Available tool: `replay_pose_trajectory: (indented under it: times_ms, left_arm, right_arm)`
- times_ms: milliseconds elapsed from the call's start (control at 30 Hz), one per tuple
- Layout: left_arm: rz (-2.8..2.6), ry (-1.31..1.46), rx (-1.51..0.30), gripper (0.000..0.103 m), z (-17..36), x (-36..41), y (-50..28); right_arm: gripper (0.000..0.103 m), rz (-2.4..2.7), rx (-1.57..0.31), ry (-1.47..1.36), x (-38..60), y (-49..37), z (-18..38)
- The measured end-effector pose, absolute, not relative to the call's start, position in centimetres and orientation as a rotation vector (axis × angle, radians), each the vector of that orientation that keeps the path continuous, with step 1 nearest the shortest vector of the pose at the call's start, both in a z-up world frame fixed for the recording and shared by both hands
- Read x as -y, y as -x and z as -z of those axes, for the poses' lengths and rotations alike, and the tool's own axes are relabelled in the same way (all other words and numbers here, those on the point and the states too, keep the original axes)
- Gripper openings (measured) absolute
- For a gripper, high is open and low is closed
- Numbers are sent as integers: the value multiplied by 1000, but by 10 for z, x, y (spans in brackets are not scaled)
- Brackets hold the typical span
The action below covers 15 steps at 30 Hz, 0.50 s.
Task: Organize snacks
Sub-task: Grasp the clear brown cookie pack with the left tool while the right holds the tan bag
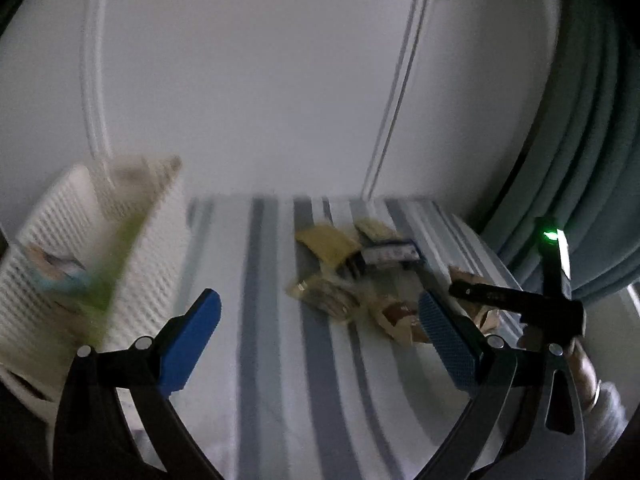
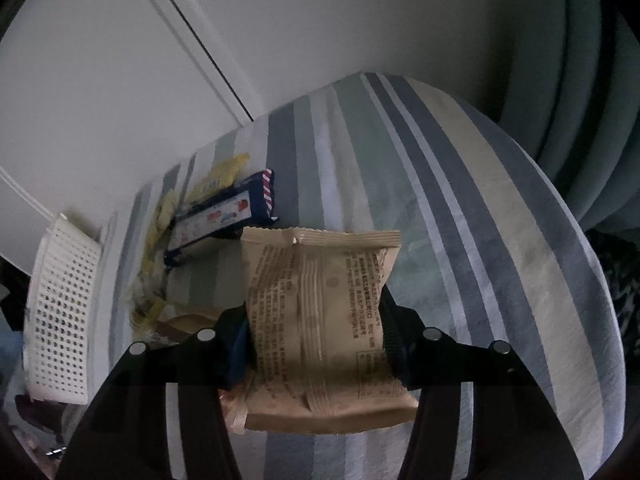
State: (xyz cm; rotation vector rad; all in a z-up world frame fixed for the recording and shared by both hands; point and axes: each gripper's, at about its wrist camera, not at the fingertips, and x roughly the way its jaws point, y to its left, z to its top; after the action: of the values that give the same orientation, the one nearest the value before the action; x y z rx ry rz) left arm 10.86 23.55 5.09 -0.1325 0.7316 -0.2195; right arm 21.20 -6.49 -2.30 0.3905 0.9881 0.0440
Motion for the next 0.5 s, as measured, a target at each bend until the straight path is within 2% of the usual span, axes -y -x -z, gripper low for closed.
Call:
replay_pose_trajectory:
  times_ms: [433,500]
  left_arm:
    - [210,314,-1023,100,9,-208,-201]
    - [201,325,-1039,96,13,-206,-205]
  right_arm:
    - [55,-109,-1004,-454,70,-216,30]
    - [55,-111,-1006,-463,72,-217,31]
